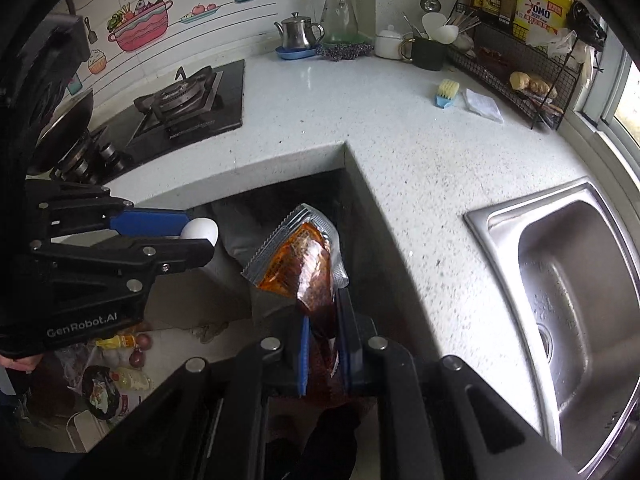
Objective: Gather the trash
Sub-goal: 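Carry the ball-spoon and sauce sachet down toward the red bucket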
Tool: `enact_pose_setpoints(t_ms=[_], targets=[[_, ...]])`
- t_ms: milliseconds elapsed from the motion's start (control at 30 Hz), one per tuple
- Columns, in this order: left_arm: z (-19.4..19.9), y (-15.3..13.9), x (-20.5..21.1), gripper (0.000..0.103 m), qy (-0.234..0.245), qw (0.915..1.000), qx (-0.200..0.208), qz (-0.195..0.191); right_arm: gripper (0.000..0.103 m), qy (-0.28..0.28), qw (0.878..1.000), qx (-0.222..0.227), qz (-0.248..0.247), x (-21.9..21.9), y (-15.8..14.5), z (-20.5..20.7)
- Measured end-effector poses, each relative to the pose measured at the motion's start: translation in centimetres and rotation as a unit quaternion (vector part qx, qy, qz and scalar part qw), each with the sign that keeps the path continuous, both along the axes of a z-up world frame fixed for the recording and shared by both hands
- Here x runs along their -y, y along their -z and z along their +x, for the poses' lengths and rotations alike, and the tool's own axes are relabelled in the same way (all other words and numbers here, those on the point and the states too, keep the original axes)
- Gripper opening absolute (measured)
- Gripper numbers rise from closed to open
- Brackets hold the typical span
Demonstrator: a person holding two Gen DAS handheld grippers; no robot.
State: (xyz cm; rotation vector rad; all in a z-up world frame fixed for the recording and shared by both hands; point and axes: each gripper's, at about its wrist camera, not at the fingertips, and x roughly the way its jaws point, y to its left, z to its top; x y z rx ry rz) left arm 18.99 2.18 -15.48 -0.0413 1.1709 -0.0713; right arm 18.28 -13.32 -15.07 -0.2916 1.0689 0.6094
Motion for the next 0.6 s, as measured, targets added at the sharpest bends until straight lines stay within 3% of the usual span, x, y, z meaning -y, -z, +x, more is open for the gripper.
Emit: enact_pose_setpoints(t_ms=[267,600], targets=[[-2.2,5.0,0.8,0.028,0.0,0.9989,-0.045,-0.014,0.011,0.024,0.999,-0.039,-0.019,0.6,3.8,-2.1],[-1.7,10.2,1.3,0.028,0.01,0.9962,-0.08,-0.032,0.011,0.048,0.995,-0.078,-0.036,1.1,7.7,-1.7]])
